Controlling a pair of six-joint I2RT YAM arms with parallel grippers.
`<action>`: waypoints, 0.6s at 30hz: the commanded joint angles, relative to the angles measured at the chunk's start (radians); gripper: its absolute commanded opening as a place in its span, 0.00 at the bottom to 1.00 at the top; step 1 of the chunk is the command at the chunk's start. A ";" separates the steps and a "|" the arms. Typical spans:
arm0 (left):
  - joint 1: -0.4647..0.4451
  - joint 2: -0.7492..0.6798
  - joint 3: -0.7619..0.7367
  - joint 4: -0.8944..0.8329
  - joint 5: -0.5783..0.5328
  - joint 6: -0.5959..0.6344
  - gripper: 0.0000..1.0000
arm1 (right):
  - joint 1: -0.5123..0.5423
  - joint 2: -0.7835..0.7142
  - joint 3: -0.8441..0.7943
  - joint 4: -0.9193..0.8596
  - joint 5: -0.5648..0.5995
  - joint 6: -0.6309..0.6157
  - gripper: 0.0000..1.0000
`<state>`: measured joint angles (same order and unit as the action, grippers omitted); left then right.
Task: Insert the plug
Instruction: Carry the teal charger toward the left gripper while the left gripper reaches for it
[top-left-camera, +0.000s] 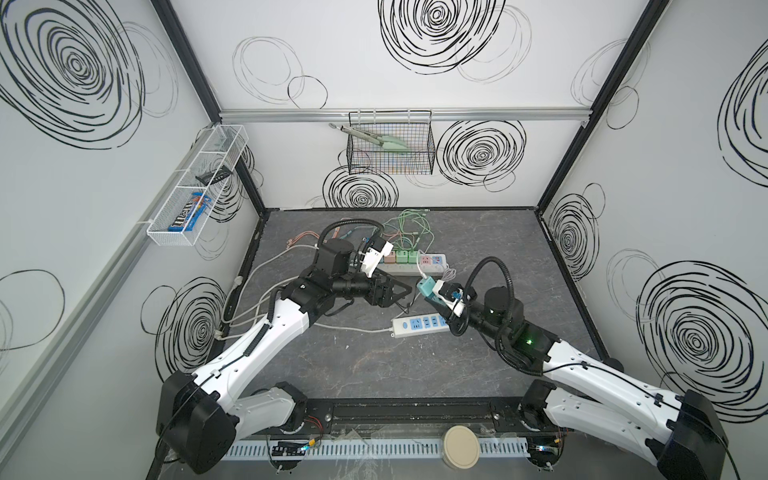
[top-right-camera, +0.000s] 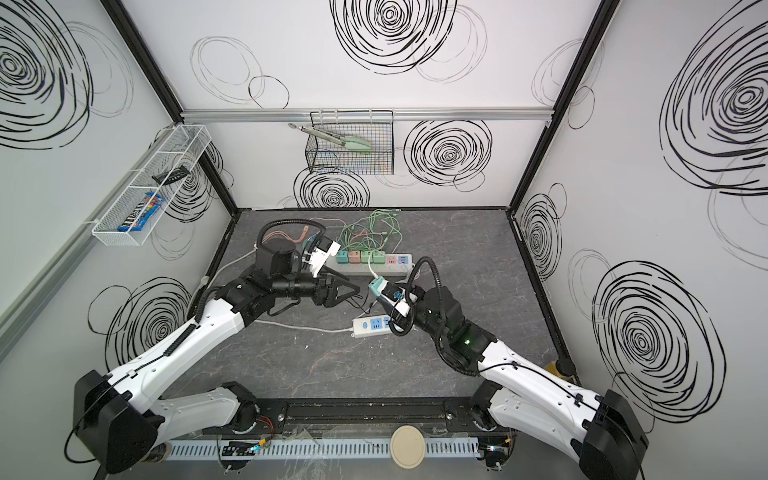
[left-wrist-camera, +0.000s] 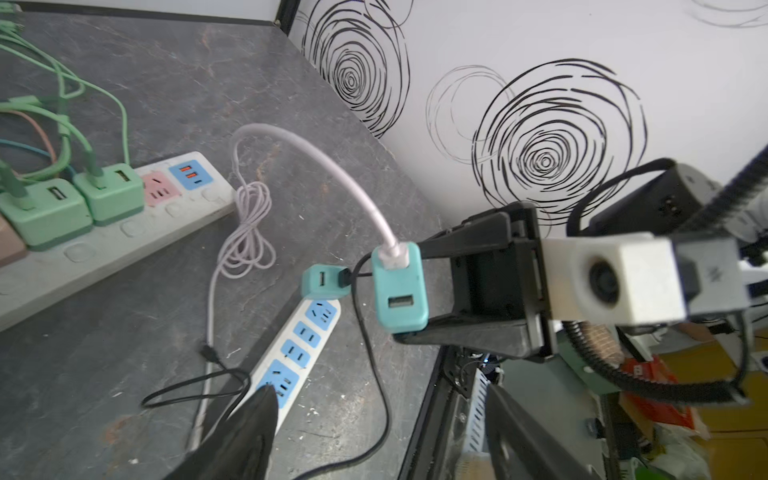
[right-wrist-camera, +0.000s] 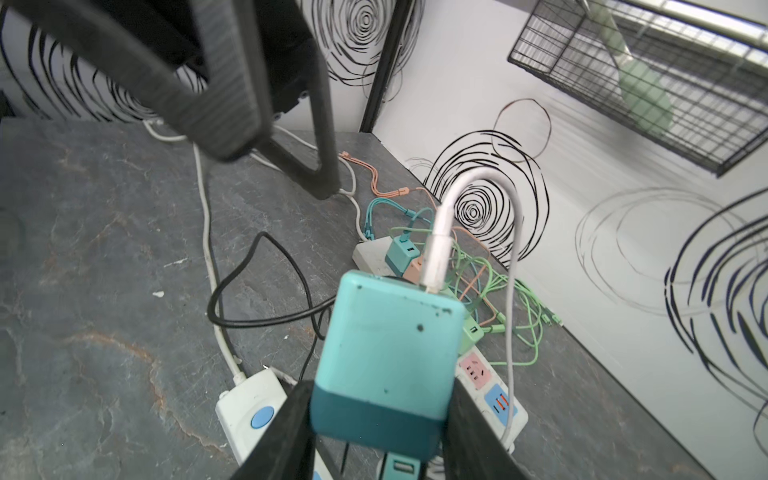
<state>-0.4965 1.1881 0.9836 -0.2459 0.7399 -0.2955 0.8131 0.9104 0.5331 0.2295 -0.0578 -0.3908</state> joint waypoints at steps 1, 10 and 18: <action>0.004 0.007 0.045 -0.022 0.063 0.042 0.80 | 0.019 -0.010 -0.001 0.102 -0.051 -0.140 0.19; -0.074 0.061 0.090 -0.052 0.087 0.090 0.59 | 0.045 0.022 0.007 0.086 -0.006 -0.233 0.21; -0.106 0.130 0.124 -0.095 -0.027 0.103 0.52 | 0.058 0.017 -0.003 0.111 -0.035 -0.231 0.21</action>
<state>-0.5957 1.2980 1.0782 -0.3176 0.7612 -0.2222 0.8577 0.9390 0.5243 0.2546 -0.0639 -0.5938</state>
